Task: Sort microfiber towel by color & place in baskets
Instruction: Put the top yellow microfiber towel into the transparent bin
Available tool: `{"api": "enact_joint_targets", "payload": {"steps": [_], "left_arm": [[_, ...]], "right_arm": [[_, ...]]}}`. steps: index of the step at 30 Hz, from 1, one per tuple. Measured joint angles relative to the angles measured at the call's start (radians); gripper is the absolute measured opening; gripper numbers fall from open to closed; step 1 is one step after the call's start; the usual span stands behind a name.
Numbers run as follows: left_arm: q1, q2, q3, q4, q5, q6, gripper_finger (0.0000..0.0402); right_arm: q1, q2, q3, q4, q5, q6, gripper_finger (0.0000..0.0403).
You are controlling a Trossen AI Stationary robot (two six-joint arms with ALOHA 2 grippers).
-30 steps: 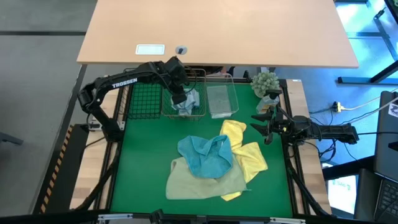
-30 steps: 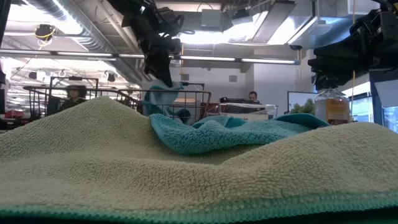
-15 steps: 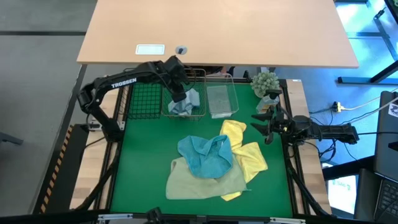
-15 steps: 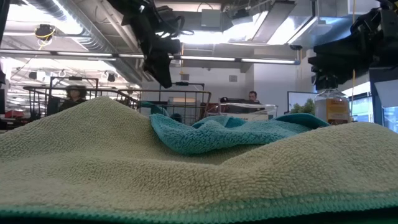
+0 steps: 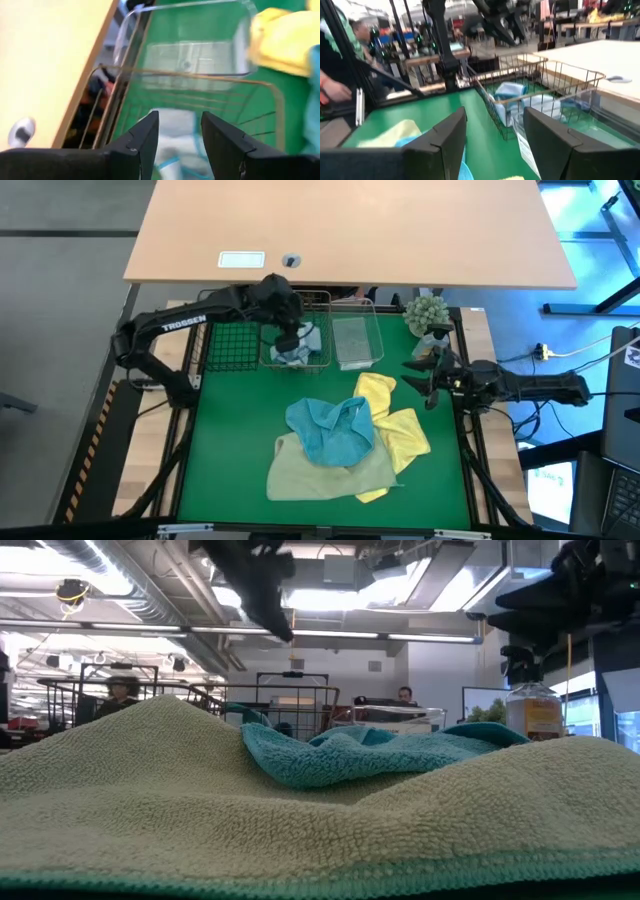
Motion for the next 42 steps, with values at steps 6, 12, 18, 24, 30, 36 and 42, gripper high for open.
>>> {"api": "enact_joint_targets", "payload": {"steps": [6, 12, 18, 24, 30, 36, 42], "left_arm": [[-0.109, -0.016, 0.000, -0.009, 0.002, -0.029, 0.0144], [-0.228, -0.016, 0.000, -0.046, 0.004, -0.072, 0.0144], [-0.333, -0.013, 0.000, -0.044, 0.005, -0.124, 0.0144], [-0.405, -0.008, 0.000, -0.043, 0.002, -0.151, 0.0144], [-0.450, -0.008, 0.000, -0.039, 0.000, -0.153, 0.0144], [-0.483, -0.008, 0.000, -0.027, 0.000, -0.154, 0.0144], [-0.500, -0.008, 0.000, -0.023, 0.000, -0.153, 0.0144]], "right_arm": [[0.000, 0.188, 0.110, -0.089, 0.000, 0.000, 0.0198], [0.000, 0.364, 0.228, -0.212, -0.001, 0.000, 0.0198], [0.000, 0.504, 0.298, -0.330, -0.001, 0.010, 0.0198], [0.000, 0.624, 0.309, -0.368, -0.014, 0.064, 0.0198], [0.000, 0.742, 0.309, -0.384, -0.043, 0.080, 0.0198], [0.000, 0.881, 0.309, -0.404, -0.004, 0.080, 0.0198], [0.000, 1.017, 0.309, -0.387, -0.038, 0.080, 0.0198]]}}
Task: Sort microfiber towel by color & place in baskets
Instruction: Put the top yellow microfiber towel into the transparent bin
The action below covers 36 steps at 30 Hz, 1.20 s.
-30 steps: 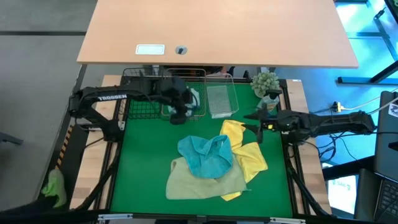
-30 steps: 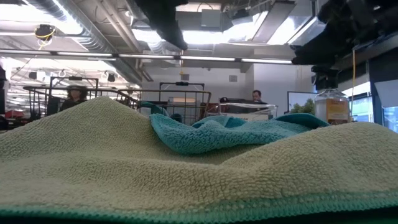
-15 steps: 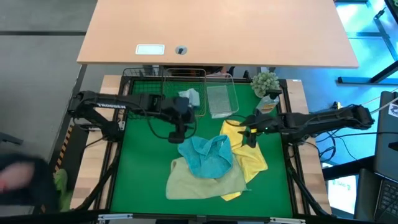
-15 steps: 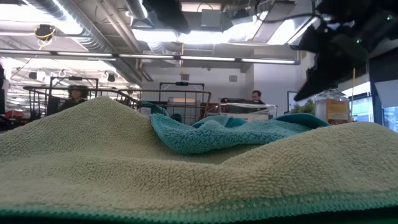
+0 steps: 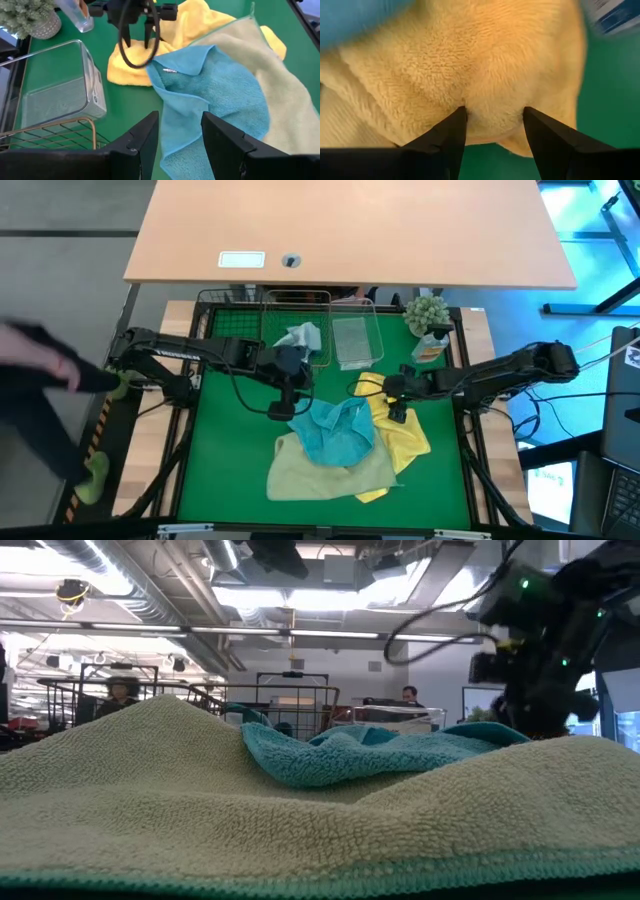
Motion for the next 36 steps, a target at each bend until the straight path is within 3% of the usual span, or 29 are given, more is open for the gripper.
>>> {"api": "enact_joint_targets", "payload": {"steps": [3, 6, 14, 19, 23, 32, 36], "left_arm": [[-0.001, 0.000, 0.000, 0.002, 0.000, 0.000, 0.0144], [-0.001, 0.000, 0.000, 0.003, 0.000, 0.000, 0.0144], [-0.001, 0.000, 0.000, 0.004, 0.000, 0.000, 0.0144], [-0.001, 0.000, 0.000, 0.004, 0.000, 0.000, 0.0144], [-0.001, 0.000, 0.000, 0.005, 0.000, 0.000, 0.0144], [-0.001, 0.000, 0.000, 0.005, -0.001, -0.023, 0.0144], [-0.001, 0.000, 0.000, 0.005, -0.001, -0.023, 0.0144]], "right_arm": [[0.000, 0.055, 0.002, 0.014, -0.015, 0.000, 0.0194], [0.000, 0.087, 0.004, 0.036, -0.014, 0.000, 0.0166], [0.000, 0.085, 0.002, 0.074, -0.014, -0.007, 0.0014], [-0.001, 0.077, 0.010, 0.054, -0.066, -0.007, 0.0028], [0.000, 0.067, 0.063, -0.045, -0.094, -0.038, 0.0008], [0.000, 0.039, 0.264, -0.305, -0.082, -0.139, 0.0006], [0.001, 0.032, 0.349, -0.400, -0.029, -0.193, 0.0007]]}}
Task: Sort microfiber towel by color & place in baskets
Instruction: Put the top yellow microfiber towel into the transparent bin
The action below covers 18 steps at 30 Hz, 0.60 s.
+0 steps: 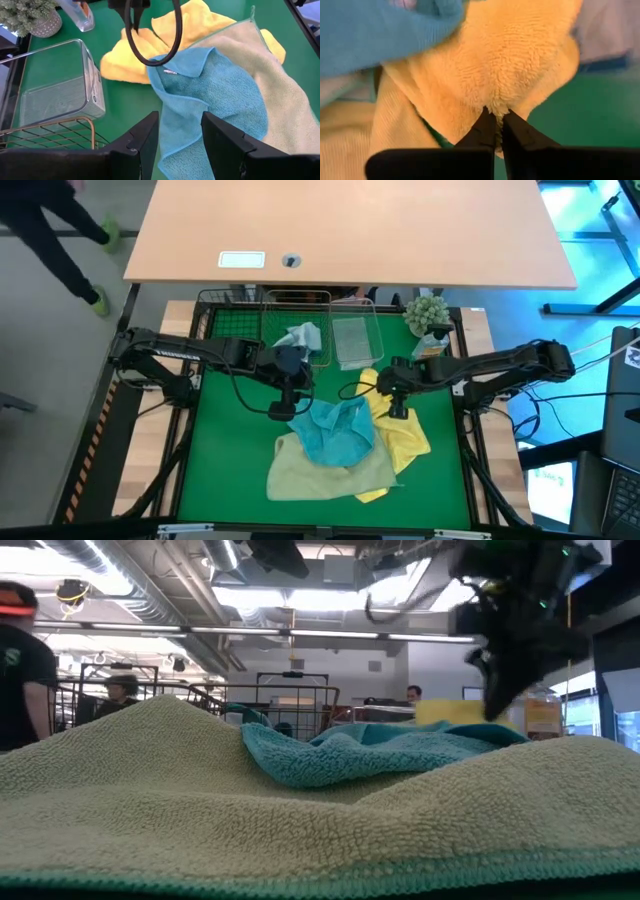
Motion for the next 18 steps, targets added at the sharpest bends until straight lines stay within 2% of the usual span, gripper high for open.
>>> {"api": "enact_joint_targets", "payload": {"steps": [10, 18], "left_arm": [[0.000, 0.000, 0.000, 0.000, 0.000, 0.000, 0.0144], [0.000, 0.000, 0.000, 0.001, 0.000, 0.000, 0.0143]], "right_arm": [[-0.001, 0.000, 0.253, -0.226, 0.094, -0.181, 0.0004], [-0.001, 0.000, 0.491, -0.296, 0.225, -0.335, 0.0003]]}}
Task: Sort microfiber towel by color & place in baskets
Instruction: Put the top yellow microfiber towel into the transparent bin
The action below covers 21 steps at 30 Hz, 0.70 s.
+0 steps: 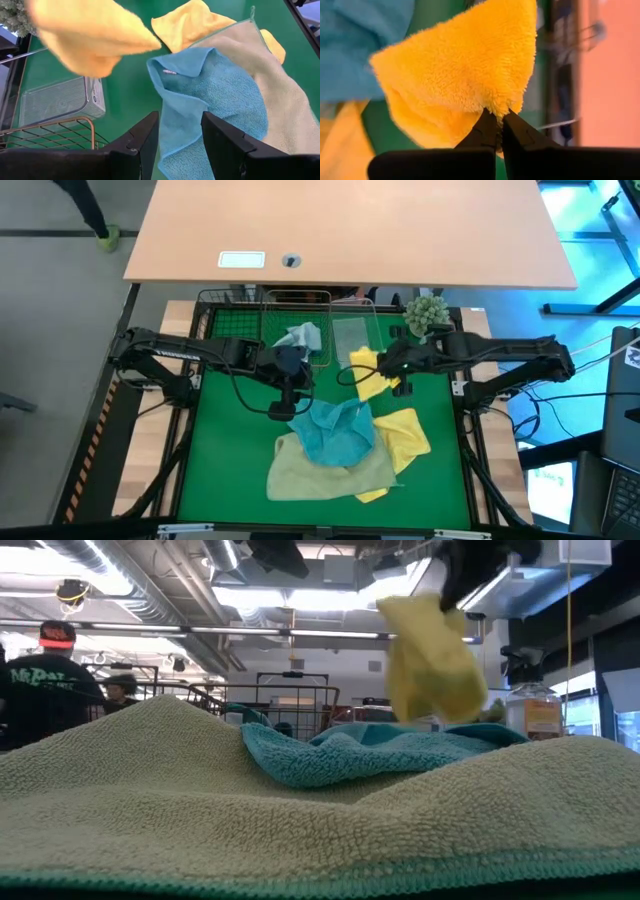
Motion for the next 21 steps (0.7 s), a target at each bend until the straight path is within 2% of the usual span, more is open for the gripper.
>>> {"api": "enact_joint_targets", "payload": {"steps": [6, 10, 15, 21], "left_arm": [[0.000, 0.000, 0.000, 0.000, 0.000, 0.000, 0.0143], [0.000, 0.000, 0.000, 0.001, 0.000, 0.000, 0.0143], [0.000, 0.000, 0.000, 0.001, 0.000, 0.000, 0.0143], [0.000, 0.000, 0.000, 0.001, 0.000, 0.000, 0.0143]], "right_arm": [[-0.029, -0.001, 0.153, -0.009, 0.022, -0.118, 0.0004], [-0.100, -0.001, 0.209, 0.007, 0.023, -0.185, 0.0003], [-0.237, -0.001, 0.195, 0.054, -0.008, -0.209, 0.0006], [-0.404, 0.000, 0.088, 0.153, -0.168, -0.210, 0.0005]]}}
